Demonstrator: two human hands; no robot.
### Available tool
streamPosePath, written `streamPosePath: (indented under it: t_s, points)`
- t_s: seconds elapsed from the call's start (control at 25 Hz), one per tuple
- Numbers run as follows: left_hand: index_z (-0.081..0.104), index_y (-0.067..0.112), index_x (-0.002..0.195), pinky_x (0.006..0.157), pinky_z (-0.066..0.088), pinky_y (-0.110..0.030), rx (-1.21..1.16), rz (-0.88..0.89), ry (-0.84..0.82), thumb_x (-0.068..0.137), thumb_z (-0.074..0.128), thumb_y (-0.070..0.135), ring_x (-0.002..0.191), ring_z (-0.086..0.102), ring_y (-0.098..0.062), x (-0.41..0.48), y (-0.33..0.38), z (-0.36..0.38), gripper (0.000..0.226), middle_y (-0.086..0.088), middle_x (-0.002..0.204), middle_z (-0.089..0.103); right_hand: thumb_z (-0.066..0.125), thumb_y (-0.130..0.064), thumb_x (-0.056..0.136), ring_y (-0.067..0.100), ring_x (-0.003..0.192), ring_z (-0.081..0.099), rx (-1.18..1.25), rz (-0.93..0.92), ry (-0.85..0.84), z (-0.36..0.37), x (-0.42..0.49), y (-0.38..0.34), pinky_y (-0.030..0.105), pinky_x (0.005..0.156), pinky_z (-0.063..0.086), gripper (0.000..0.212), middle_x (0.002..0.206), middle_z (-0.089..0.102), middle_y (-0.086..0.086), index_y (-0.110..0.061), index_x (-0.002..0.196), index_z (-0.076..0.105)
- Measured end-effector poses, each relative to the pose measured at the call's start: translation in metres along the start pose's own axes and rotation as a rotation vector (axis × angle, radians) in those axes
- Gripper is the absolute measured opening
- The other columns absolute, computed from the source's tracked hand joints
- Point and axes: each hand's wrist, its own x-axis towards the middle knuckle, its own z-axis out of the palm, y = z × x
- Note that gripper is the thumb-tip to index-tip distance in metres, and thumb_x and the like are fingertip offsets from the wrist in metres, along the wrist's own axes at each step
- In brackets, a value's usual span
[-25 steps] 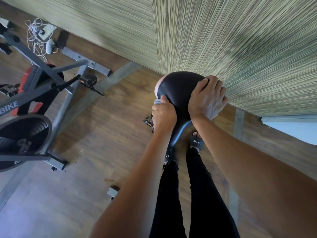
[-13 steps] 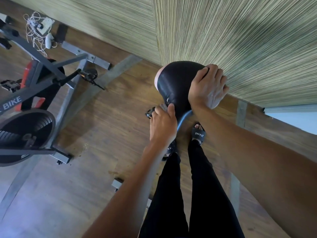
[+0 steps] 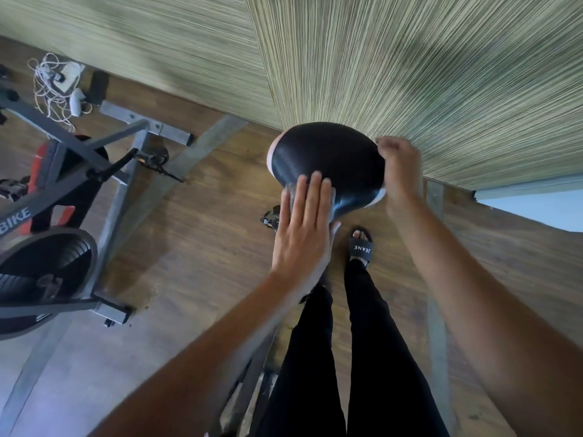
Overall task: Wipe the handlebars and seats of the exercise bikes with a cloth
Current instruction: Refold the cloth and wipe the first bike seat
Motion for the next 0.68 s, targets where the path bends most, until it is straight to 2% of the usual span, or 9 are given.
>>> streamPosePath:
  t_s: [0.08,0.16,0.24,0.36,0.44,0.52,0.6,0.68]
  points:
    - [0.026,0.0,0.153,0.121,0.021,-0.052,-0.004,0.056,-0.018,0.106,0.032,0.038,0.151,0.02,-0.034,0.039,-0.006,0.0,0.06,-0.019,0.161,0.026,0.055,-0.021,0.093,0.012,0.104,0.065,0.05,0.049,0.009,-0.008,-0.001,0.011,0.038,0.096,0.053,0.018,0.106,0.072,-0.005,-0.028,0.098,0.071]
    - [0.028,0.002,0.153,0.123,0.016,-0.05,-0.034,0.062,-0.049,0.106,0.028,0.039,0.151,0.02,-0.033,0.08,-0.012,-0.001,0.06,-0.017,0.161,0.028,0.057,-0.023,0.098,0.01,0.097,0.066,0.125,0.074,-0.024,-0.009,-0.004,0.016,0.028,0.082,0.052,0.013,0.102,0.07,-0.005,-0.025,0.103,0.069]
    - [0.037,0.005,0.149,0.123,0.016,-0.048,-0.067,0.04,-0.073,0.105,0.025,0.042,0.147,0.029,-0.032,0.117,-0.018,-0.002,0.058,-0.014,0.155,0.04,0.055,-0.023,0.1,0.009,0.095,0.063,0.15,0.074,-0.056,-0.008,-0.004,0.014,0.022,0.077,0.049,0.01,0.1,0.068,-0.007,-0.026,0.102,0.065]
    - [0.058,0.009,0.122,0.109,0.034,-0.043,-0.031,-0.038,-0.124,0.104,0.028,0.04,0.119,0.054,-0.029,0.156,-0.015,-0.009,0.046,-0.01,0.123,0.063,0.045,-0.024,0.105,0.01,0.094,0.06,0.129,0.061,-0.116,-0.006,-0.003,0.013,0.024,0.08,0.049,0.015,0.102,0.062,-0.005,-0.023,0.111,0.059]
    - [0.062,0.008,0.11,0.093,0.039,-0.042,-0.011,-0.123,-0.272,0.104,0.027,0.037,0.103,0.058,-0.03,0.181,-0.01,-0.019,0.046,-0.01,0.109,0.066,0.039,-0.025,0.107,0.01,0.09,0.055,0.096,0.024,-0.144,-0.004,-0.005,0.014,0.027,0.08,0.047,0.017,0.098,0.057,-0.003,-0.022,0.111,0.055]
    - [0.061,0.009,0.101,0.079,0.036,-0.038,-0.051,-0.219,-0.437,0.102,0.03,0.034,0.092,0.053,-0.029,0.202,-0.006,-0.027,0.04,-0.009,0.097,0.059,0.036,-0.026,0.108,0.012,0.092,0.052,0.081,-0.014,-0.136,-0.002,-0.004,0.018,0.035,0.088,0.048,0.018,0.099,0.054,-0.001,-0.021,0.111,0.053]
    - [0.058,0.011,0.098,0.078,0.033,-0.038,-0.052,-0.243,-0.479,0.101,0.031,0.033,0.092,0.051,-0.029,0.206,-0.006,-0.029,0.035,-0.008,0.095,0.055,0.035,-0.027,0.107,0.014,0.093,0.052,0.066,-0.031,-0.124,-0.001,-0.002,0.02,0.043,0.095,0.048,0.02,0.101,0.055,0.002,-0.021,0.113,0.054]
    - [0.062,0.008,0.108,0.089,0.038,-0.042,-0.007,-0.106,-0.298,0.102,0.024,0.036,0.106,0.056,-0.032,0.182,-0.008,-0.021,0.047,-0.01,0.107,0.064,0.036,-0.029,0.107,0.015,0.094,0.054,0.055,-0.03,-0.125,0.0,-0.003,0.022,0.046,0.097,0.047,0.022,0.101,0.057,0.002,-0.02,0.114,0.055]
